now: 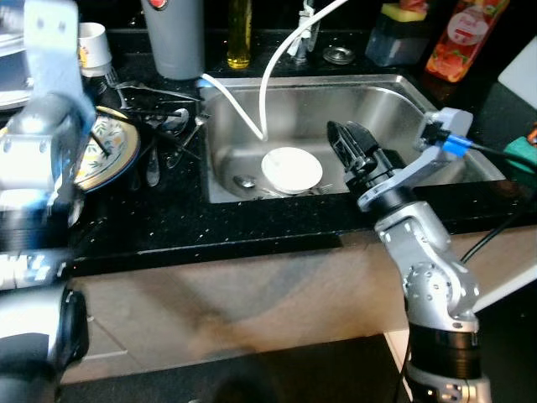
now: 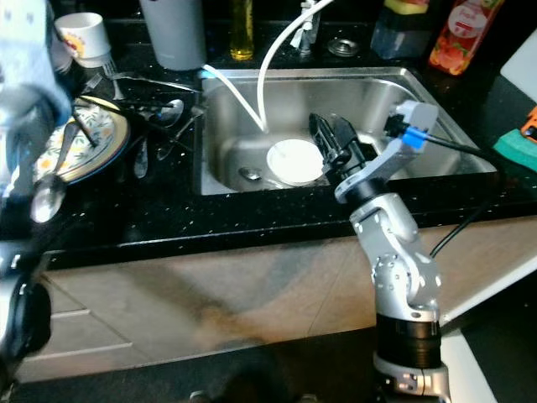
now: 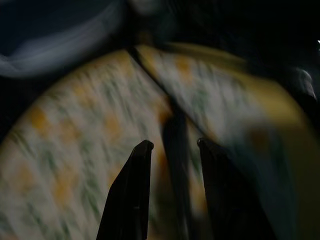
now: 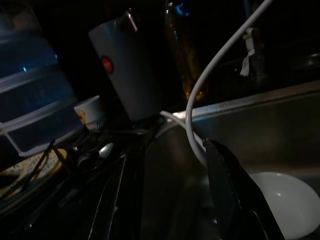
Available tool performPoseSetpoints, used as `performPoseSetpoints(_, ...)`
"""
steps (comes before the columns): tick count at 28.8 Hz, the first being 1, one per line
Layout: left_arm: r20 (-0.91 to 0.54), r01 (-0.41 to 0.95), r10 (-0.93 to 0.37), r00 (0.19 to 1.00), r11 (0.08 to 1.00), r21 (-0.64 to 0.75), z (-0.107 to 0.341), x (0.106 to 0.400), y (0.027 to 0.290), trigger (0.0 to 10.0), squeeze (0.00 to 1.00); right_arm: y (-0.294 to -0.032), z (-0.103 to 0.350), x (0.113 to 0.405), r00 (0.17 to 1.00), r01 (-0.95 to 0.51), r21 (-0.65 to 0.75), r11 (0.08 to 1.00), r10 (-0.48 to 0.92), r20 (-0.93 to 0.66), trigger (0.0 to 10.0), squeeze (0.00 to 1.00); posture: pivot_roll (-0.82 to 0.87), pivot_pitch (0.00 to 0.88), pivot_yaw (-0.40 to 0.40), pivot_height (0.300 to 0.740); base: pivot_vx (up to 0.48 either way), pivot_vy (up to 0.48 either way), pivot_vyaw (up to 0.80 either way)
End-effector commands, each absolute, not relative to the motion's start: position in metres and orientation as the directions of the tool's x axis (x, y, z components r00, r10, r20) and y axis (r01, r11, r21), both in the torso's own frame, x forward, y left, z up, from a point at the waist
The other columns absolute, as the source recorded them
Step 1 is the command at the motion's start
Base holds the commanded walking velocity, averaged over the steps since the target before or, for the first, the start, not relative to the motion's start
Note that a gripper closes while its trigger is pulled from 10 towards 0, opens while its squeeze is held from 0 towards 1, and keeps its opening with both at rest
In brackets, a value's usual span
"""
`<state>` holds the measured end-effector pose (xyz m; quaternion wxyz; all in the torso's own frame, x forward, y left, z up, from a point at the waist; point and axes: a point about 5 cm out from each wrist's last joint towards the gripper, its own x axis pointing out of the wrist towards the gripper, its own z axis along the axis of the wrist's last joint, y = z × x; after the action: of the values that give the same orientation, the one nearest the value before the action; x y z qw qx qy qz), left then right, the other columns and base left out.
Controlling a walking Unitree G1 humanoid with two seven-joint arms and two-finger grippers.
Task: Kitchen organization
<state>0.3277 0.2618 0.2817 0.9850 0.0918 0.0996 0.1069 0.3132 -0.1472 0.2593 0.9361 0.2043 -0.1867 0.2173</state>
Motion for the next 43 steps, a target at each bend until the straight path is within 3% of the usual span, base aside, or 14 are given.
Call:
performPoseSetpoints(1,-0.141,-0.178,0.211,0.967,0.960,0.217,0.300,0.310,0.259,10.0,0.00,-0.145,0.253,0.315,0.837,-0.499,0.317,0.806,0.353,0.419,10.0,0.00,0.18,0.156,-0.042,0.740,0.000,0.000,0.00)
performPoseSetpoints(7,-0.195,-0.217,0.265,0.944,0.947,0.237,0.288,0.286,0.261,10.0,0.00,-0.136,0.252,0.324,0.824,-0.533,0.328,0.780,0.389,0.413,10.0,0.00,0.22,0.161,-0.055,0.740,0.000,0.000,0.00)
performPoseSetpoints(8,-0.210,-0.224,0.276,0.938,0.944,0.242,0.281,0.280,0.260,10.0,1.00,-0.132,0.251,0.326,0.819,-0.542,0.331,0.773,0.398,0.413,10.0,0.00,0.25,0.161,-0.069,0.740,0.000,0.000,0.00)
performPoseSetpoints(11,-0.179,-0.227,0.278,0.944,0.938,0.263,0.284,0.274,0.255,10.0,1.00,-0.123,0.251,0.330,0.806,-0.566,0.338,0.752,0.418,0.418,10.0,0.00,0.26,0.159,-0.075,0.740,0.000,0.000,0.00)
performPoseSetpoints(12,-0.170,-0.224,0.271,0.947,0.941,0.253,0.286,0.272,0.253,10.0,0.33,-0.120,0.251,0.331,0.802,-0.574,0.341,0.745,0.426,0.419,10.0,0.00,0.26,0.157,-0.076,0.740,0.000,0.000,0.00)
performPoseSetpoints(14,-0.167,-0.220,0.265,0.950,0.944,0.245,0.289,0.270,0.252,10.0,0.33,-0.118,0.252,0.331,0.799,-0.578,0.342,0.741,0.430,0.420,10.0,0.00,0.27,0.159,-0.075,0.740,0.000,0.000,0.00)
performPoseSetpoints(15,-0.189,-0.218,0.257,0.948,0.954,0.206,0.288,0.268,0.252,10.0,0.00,-0.118,0.251,0.331,0.798,-0.580,0.342,0.739,0.432,0.420,10.0,0.00,0.27,0.162,-0.075,0.740,0.000,0.000,0.00)
performPoseSetpoints(18,-0.265,-0.209,0.222,0.938,0.975,0.077,0.282,0.266,0.256,10.0,0.00,-0.118,0.251,0.334,0.797,-0.582,0.346,0.736,0.433,0.420,10.0,0.00,0.27,0.167,-0.077,0.740,0.000,0.000,0.00)
performPoseSetpoints(32,-0.350,-0.174,0.154,0.924,0.984,-0.027,0.263,0.290,0.269,10.0,0.00,-0.124,0.252,0.333,0.800,-0.573,0.338,0.747,0.419,0.429,10.0,0.00,0.21,0.142,-0.061,0.740,0.000,0.000,0.00)
performPoseSetpoints(33,-0.381,-0.181,0.153,0.912,0.983,-0.038,0.253,0.291,0.269,1.1,0.00,-0.129,0.253,0.332,0.806,-0.559,0.334,0.759,0.403,0.433,10.0,0.00,0.21,0.143,-0.061,0.740,0.000,0.000,0.00)
performPoseSetpoints(34,-0.387,-0.184,0.153,0.909,0.982,-0.044,0.251,0.291,0.268,0.0,0.00,-0.131,0.253,0.332,0.809,-0.553,0.333,0.764,0.396,0.434,10.0,0.00,0.20,0.146,-0.061,0.740,0.000,0.000,0.00)
performPoseSetpoints(43,-0.334,-0.150,0.117,0.935,0.986,-0.077,0.260,0.302,0.259,0.0,0.00,-0.134,0.256,0.329,0.812,-0.542,0.325,0.775,0.383,0.441,10.0,0.00,0.18,0.141,-0.062,0.740,0.000,0.000,0.00)
